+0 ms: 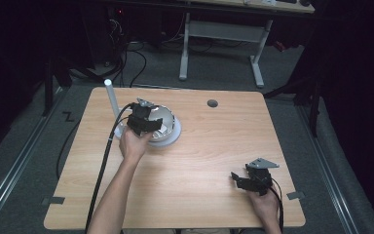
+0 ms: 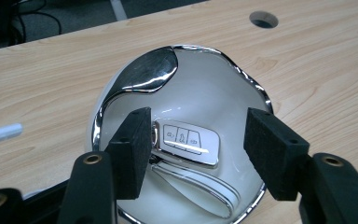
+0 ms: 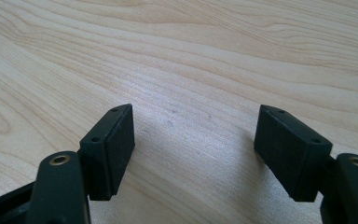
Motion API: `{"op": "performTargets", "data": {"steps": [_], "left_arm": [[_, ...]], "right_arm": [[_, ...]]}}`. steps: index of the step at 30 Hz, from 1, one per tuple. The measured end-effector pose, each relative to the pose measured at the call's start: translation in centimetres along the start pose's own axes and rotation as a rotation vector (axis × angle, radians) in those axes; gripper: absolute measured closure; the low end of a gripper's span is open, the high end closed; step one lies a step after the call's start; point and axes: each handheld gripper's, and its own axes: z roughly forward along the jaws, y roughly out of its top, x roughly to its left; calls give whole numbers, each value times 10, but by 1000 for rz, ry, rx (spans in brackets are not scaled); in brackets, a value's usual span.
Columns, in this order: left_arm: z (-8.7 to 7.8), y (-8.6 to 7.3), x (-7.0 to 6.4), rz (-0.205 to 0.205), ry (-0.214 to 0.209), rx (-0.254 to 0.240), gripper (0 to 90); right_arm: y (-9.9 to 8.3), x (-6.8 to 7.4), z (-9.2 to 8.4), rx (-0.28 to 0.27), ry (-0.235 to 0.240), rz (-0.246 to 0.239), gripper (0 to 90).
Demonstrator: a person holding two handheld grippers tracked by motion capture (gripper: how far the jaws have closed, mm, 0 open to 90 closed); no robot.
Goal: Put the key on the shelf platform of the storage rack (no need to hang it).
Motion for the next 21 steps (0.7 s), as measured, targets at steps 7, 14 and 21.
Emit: {"op": "performTargets", "data": {"steps": [7, 14, 21], "left_arm": [[-12, -7, 6, 12, 27, -18, 424], [-27, -13, 8, 23, 26, -44, 426], [-40, -16, 10, 21, 15, -58, 426]], "right_arm": [[0, 0, 0, 0, -1, 1, 292], [0, 0, 0, 0, -2, 1, 293], [0, 0, 0, 0, -2, 1, 293]]}}
